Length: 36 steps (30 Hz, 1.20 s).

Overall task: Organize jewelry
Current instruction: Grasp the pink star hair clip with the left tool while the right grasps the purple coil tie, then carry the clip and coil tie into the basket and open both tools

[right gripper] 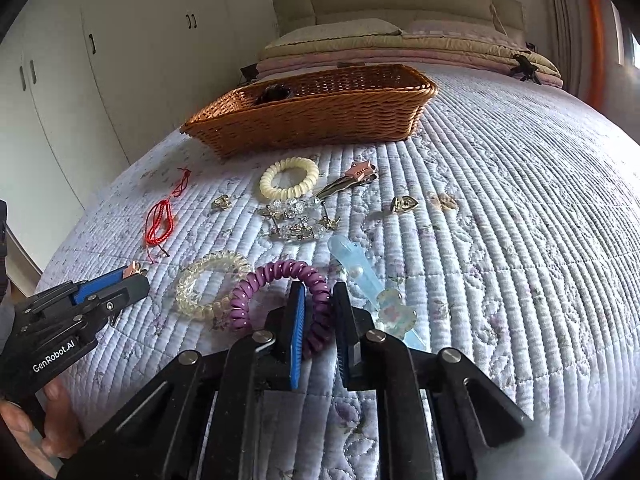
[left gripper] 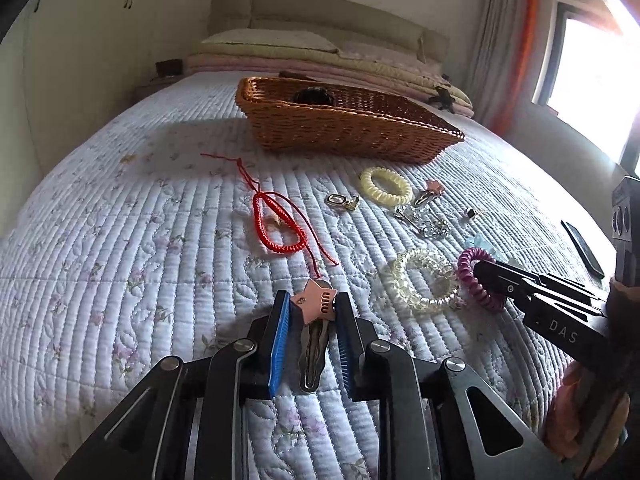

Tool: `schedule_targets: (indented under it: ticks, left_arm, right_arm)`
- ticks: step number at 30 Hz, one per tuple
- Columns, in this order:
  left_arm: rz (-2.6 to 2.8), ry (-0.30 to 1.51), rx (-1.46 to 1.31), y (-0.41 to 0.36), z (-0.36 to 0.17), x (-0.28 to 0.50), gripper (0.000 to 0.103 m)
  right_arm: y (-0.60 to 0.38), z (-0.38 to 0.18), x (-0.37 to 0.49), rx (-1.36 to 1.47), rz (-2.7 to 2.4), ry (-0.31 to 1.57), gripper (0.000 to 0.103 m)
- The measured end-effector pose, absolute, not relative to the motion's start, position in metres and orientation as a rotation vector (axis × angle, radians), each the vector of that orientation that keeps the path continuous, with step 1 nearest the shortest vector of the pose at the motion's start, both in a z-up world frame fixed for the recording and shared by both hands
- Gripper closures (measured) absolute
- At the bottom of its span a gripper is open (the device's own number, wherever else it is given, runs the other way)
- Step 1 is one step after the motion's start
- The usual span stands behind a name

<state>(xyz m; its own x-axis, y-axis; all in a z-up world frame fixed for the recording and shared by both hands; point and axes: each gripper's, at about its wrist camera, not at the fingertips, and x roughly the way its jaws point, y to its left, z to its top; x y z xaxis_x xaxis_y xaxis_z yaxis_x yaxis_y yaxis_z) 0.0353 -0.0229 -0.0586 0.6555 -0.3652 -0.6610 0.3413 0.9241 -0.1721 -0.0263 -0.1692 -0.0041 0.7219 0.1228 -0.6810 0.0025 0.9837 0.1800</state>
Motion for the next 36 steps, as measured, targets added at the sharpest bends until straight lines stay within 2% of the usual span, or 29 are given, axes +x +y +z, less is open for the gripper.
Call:
schedule_targets:
  ticks: [13, 21, 30, 36]
  left_arm:
    - [-0.418, 0.723, -0.062, -0.020, -0.044, 0.028, 0.081]
    - [-0.483, 0.647, -0.079, -0.025, 0.010, 0.042, 0.081]
    - [-0.500, 0.549, -0.073, -0.041, 0.080, 0.123, 0.081]
    - [-0.561, 0.612, -0.104, -0.072, 0.075, 0.197, 0.081]
  right_arm:
    - [-0.173, 0.011, -0.036, 0.219, 0.091, 0.703, 0.089]
    - [-0.177, 0.072, -0.026, 0.230, 0.121, 0.641, 0.089]
    - [-0.185, 0.142, 0.060, 0.086, 0.037, 0.529, 0.090]
    - [-0.197, 0.132, 0.161, 0.061, -0.018, 0.615, 0.090]
